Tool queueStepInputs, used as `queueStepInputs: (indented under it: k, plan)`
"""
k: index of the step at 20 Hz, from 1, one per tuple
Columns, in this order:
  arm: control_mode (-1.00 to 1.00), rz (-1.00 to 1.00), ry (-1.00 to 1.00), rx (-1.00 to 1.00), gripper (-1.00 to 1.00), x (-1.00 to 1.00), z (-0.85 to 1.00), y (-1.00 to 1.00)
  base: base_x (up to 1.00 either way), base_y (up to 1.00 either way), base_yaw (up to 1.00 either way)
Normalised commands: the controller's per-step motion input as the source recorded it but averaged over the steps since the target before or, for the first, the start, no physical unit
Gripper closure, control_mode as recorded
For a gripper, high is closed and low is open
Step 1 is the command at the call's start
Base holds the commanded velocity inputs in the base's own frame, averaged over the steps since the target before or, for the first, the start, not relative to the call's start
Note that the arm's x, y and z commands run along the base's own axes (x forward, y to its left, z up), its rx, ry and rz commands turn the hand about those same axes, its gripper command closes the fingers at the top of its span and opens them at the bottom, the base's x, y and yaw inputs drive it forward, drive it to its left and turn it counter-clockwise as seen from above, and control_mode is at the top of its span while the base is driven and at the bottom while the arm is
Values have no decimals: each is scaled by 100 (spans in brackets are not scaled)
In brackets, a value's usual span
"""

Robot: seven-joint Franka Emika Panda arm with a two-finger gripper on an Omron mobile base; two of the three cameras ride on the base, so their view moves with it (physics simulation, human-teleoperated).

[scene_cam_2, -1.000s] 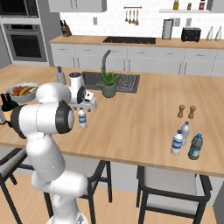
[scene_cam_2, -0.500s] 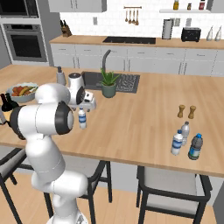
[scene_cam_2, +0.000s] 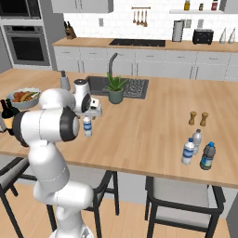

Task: Move the plastic bottles in the middle to the plastics group, and the glass bottles in the middle to the glass group.

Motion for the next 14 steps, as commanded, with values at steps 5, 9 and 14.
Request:
queueStepInputs:
  k: [5,9,14]
  plan:
    - [-100,1,0,0,-100,9,-14,0,0,0,0]
    - [-100,2,0,0,-100,0,-21,0,0,0,0]
    - [-100,1,-3,0,-100,3,-7,0,0,0,0]
